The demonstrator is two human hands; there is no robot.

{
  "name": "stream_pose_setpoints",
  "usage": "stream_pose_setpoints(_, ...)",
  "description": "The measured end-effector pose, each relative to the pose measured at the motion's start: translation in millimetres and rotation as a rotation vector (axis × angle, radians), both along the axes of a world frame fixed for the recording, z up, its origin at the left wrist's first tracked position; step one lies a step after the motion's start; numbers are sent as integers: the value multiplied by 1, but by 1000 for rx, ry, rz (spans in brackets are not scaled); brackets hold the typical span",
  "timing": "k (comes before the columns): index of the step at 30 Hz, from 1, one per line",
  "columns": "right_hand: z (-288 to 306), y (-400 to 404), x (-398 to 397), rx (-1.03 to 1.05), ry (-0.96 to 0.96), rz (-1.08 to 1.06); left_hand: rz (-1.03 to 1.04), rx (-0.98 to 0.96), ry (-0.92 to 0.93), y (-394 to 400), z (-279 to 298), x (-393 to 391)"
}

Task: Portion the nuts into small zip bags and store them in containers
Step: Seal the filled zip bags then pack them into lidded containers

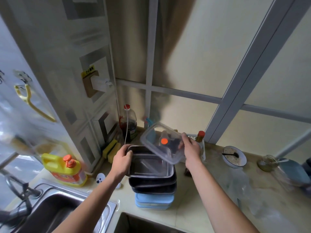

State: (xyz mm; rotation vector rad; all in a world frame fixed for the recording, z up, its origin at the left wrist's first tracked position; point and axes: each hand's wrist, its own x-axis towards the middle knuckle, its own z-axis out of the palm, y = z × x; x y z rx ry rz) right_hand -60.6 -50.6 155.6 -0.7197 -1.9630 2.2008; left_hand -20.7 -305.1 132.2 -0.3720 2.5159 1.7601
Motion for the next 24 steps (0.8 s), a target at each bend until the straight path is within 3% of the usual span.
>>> stream_pose_setpoints(3, -7, 25, -4, -2, 20, -150, 30, -100, -43, 5, 4, -7)
stream_pose_setpoints(6, -15, 52, -14, 81, 91, -129, 81, -276, -100, 10, 8, -18)
stream_pose_setpoints(11, -44, 76, -42, 274, 62, 172, 172, -503, -89, 30, 18, -26)
stream_pose_setpoints(18, -114, 68, -54, 489, -105, 545, 301, -599, -141, 49, 15, -29)
stream_pose_setpoints(24, -160, 58, -64, 156, -233, 442, 376, -704, -135, 52, 6, -23)
